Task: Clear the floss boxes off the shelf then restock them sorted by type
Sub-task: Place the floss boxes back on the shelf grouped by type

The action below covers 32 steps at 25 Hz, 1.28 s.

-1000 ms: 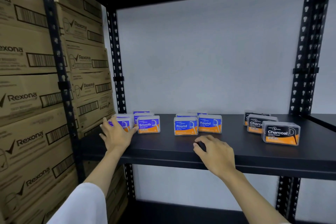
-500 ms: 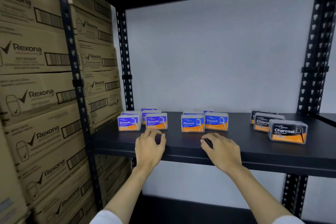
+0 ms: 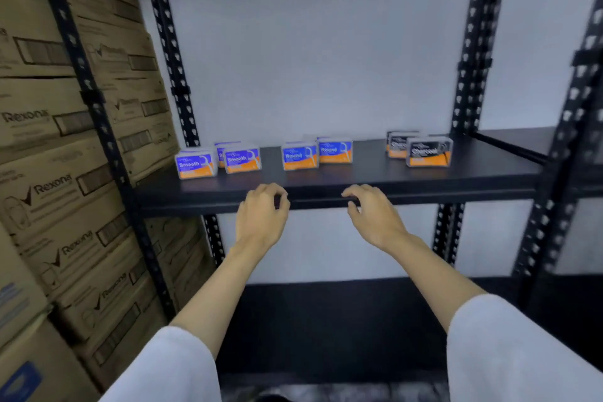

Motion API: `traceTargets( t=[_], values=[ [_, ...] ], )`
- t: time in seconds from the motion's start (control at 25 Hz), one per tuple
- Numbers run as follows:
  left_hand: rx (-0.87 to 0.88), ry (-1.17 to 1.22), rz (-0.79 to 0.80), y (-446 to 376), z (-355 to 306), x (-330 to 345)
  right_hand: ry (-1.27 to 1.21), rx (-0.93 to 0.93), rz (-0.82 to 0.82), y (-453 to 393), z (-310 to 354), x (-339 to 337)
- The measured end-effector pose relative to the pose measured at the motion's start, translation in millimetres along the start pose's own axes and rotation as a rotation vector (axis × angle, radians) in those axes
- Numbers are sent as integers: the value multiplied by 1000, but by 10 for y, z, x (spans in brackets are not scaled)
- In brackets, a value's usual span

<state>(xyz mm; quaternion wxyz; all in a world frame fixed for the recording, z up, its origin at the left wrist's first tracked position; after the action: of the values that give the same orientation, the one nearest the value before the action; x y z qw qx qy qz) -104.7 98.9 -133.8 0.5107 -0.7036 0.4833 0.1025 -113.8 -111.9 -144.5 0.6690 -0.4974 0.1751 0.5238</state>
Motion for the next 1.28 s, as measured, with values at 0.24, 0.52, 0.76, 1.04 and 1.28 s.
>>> traceTargets(
  t=[0.24,0.52,0.76,1.04,1.28],
  values=[
    [-74,11,307,764,-319,662,6,207,194,763,-530,129],
    [-225,4,645,1638,-19,1993,57,443,418,1558,-1709,968],
    [-513,0,819,2501,652,3103,75,691,560,2307,-2788,1898],
    [-685,95,950,3415,1222,4076,42,851,682,2963,-3432,2952],
    [-412,107,1042,3737,1270,4715,87,806,729,3154,-3780,3453]
  ],
)
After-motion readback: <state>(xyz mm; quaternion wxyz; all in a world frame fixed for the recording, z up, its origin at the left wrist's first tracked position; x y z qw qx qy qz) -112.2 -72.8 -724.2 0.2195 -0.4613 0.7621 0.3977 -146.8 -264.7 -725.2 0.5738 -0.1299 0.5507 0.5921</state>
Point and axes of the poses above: each hand's wrist, its own y-axis away from the middle knuckle, its own x-axis out of the palm, z = x × y, the point moved 2 cm from there along -y, towards the middle knuckle, and after that the axes turned 3 degrees about y, right-handed, at the moved point
